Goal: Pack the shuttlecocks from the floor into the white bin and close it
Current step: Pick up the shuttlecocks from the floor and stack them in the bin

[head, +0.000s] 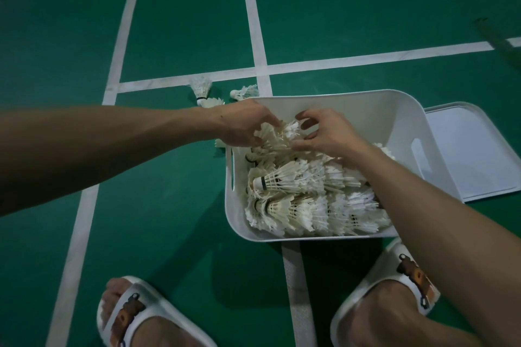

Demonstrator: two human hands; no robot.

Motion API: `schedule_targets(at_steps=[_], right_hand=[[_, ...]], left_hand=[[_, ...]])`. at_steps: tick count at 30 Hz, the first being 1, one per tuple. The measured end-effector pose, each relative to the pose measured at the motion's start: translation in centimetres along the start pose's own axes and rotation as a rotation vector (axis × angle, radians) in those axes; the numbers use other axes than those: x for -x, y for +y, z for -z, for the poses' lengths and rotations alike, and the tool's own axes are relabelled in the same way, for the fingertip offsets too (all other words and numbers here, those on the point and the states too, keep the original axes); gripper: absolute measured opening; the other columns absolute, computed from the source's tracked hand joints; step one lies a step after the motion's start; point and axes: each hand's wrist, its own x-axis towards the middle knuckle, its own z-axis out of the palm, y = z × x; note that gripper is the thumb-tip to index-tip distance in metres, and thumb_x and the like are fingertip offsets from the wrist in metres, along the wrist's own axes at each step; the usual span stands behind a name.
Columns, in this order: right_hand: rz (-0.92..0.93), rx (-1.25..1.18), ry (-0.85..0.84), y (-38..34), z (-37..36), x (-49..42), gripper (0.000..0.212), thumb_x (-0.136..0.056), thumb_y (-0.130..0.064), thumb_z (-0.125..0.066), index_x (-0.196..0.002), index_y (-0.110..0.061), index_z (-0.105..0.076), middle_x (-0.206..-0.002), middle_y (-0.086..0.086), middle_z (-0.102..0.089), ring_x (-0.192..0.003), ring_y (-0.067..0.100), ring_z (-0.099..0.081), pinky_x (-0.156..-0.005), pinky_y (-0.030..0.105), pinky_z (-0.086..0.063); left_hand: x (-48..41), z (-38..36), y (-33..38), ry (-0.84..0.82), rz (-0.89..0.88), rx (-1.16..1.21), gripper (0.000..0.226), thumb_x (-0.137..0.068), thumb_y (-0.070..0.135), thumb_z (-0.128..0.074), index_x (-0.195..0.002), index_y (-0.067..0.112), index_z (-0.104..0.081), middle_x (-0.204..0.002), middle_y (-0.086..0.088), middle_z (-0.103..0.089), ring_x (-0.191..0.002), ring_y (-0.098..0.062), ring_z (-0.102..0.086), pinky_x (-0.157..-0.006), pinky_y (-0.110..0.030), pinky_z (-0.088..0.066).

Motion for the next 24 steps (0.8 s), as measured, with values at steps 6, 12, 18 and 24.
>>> schedule_targets(at_steps=[6, 12, 18, 24], right_hand=[[0.027, 0.129, 0.036, -2.2, 2.9, 1.0, 0.058, -0.069, -0.037, -0.082, -0.118, -0.014, -0.063, -0.115, 0.001, -0.065, -0.090, 0.012, -0.064, -0.086, 0.030, -0.052], [0.177, 0.190, 0.114, -7.5, 4.2, 0.6, 0.043, -0.075, -0.033, -0.081, -0.109, -0.011, -0.068, -0.105, 0.003, -0.070, -0.088, 0.015, -0.067, -0.088, 0.032, -0.055], [0.227, 0.238, 0.082, -11.3, 3.8, -4.1, 0.038, -0.078, -0.032, -0.079, -0.108, -0.011, -0.069, -0.103, 0.005, -0.071, -0.091, 0.017, -0.067, -0.088, 0.030, -0.052], [0.184, 0.278, -0.019, -12.3, 2.1, -11.1, 0.044, -0.077, -0.031, -0.080, -0.115, -0.013, -0.066, -0.111, 0.006, -0.069, -0.090, 0.018, -0.063, -0.081, 0.025, -0.046]], left_hand=[[1.0, 1.0, -0.7, 0.113, -0.019, -0.021, 0.046, -0.090, 0.022, -0.064, -0.134, 0.016, -0.051, -0.133, -0.004, -0.055, -0.116, -0.018, -0.051, -0.092, -0.025, -0.036], [3.3, 2.9, -2.7, 0.390, -0.003, 0.089, 0.035, -0.090, 0.027, -0.062, -0.123, 0.016, -0.056, -0.114, -0.004, -0.057, -0.097, -0.016, -0.054, -0.087, -0.030, -0.047], [5.6, 2.2, -8.6, 0.456, 0.272, 0.213, 0.036, -0.092, 0.032, -0.060, -0.123, 0.013, -0.056, -0.118, -0.008, -0.057, -0.097, -0.018, -0.056, -0.086, -0.031, -0.047], [5.3, 1.5, -14.5, 0.368, 0.443, 0.320, 0.044, -0.091, 0.037, -0.061, -0.130, 0.017, -0.051, -0.128, -0.008, -0.055, -0.099, -0.019, -0.057, -0.087, -0.031, -0.046]])
